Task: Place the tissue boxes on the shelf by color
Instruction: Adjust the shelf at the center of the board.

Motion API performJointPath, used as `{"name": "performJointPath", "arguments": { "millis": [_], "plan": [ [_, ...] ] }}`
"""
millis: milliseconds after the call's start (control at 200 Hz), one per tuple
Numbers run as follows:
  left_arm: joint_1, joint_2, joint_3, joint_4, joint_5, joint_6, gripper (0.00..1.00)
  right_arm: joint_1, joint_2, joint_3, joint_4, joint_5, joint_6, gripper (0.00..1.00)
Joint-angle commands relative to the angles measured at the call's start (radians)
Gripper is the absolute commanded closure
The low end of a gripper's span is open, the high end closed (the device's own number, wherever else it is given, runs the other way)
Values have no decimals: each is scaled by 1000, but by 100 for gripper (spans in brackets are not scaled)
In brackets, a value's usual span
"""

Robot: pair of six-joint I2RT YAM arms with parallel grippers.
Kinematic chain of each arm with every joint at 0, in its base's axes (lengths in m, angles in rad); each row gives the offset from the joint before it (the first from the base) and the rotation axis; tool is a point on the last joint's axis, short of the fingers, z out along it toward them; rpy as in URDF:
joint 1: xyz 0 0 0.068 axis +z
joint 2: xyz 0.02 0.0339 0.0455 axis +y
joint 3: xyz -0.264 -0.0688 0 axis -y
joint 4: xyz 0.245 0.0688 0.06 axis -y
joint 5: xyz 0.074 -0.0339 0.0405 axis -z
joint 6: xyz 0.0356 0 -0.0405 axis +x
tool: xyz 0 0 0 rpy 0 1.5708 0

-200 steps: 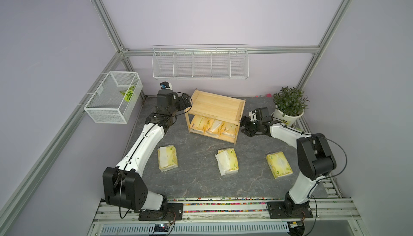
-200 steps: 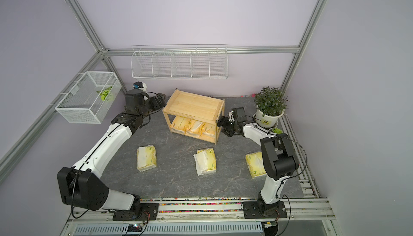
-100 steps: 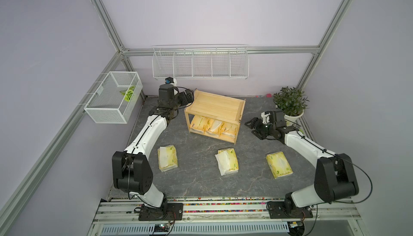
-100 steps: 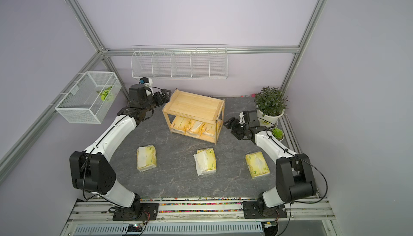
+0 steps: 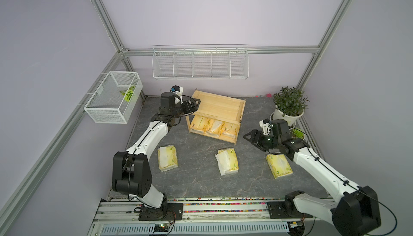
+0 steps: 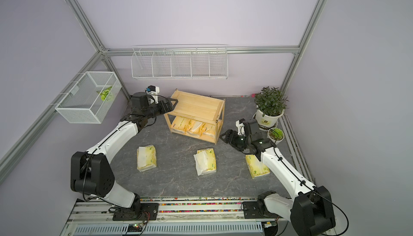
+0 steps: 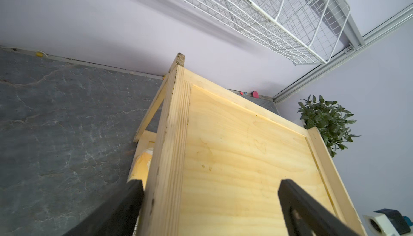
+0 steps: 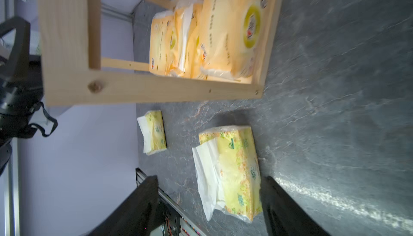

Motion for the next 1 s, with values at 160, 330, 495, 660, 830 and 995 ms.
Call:
{"name": "performJointPath", "arguments": {
  "millis": [160, 330, 495, 660, 830, 995],
  "plan": [
    [-2, -124, -141, 121, 82, -93, 0, 62, 163, 23, 109, 61, 19, 24],
    [-12, -148, -197, 147, 78, -116, 0, 53, 278, 146, 97, 96, -10, 24],
    [-21, -151, -217, 165, 72, -125, 0, 11, 355, 221, 97, 104, -25, 24],
    [-22, -146, -214, 173, 68, -126, 0, -37, 390, 254, 85, 83, -42, 25],
    [-20, -148, -178, 125, 32, -90, 0, -41, 361, 249, 60, 23, -77, 25],
    [-19, -182, -108, 5, -125, -49, 0, -40, 247, 169, 6, -33, -111, 24]
  ]
}}
